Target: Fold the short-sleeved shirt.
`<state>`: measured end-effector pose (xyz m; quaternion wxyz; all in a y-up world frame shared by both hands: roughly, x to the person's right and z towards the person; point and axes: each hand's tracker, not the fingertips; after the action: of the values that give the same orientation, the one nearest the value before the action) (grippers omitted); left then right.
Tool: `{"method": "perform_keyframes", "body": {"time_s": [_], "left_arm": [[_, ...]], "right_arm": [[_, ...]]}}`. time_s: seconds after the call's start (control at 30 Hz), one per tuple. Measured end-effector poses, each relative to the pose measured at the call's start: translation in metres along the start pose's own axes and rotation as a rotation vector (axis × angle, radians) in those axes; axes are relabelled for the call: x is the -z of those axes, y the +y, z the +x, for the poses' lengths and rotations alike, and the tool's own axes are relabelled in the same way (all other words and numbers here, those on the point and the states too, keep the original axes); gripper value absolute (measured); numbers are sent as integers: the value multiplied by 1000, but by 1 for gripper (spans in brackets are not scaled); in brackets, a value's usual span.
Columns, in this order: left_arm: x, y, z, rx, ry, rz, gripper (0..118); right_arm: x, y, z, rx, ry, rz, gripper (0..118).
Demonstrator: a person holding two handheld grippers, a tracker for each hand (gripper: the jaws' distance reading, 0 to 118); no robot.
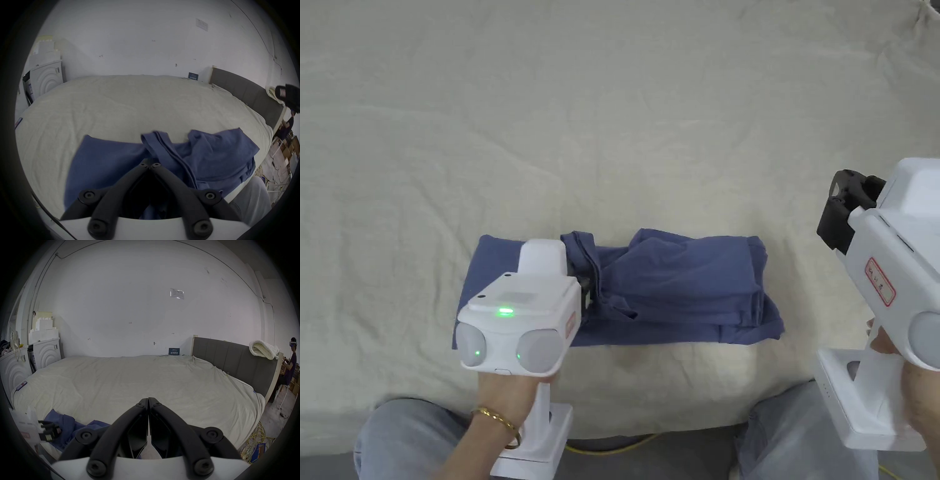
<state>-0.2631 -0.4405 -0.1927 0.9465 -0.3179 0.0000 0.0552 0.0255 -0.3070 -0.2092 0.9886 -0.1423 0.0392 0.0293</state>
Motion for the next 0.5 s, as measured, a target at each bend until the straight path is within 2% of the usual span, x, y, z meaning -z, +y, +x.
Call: {"method": "perform_keyframes", "body": {"time_s": [0.23, 0.5], "left_arm": [[4, -9, 42, 67, -79, -13, 0], [-3, -3, 72, 79, -192, -52, 0]], "right_arm": [[-2, 0, 6, -4, -10, -1, 0], [-4, -1, 9, -5, -18, -6, 0]]}}
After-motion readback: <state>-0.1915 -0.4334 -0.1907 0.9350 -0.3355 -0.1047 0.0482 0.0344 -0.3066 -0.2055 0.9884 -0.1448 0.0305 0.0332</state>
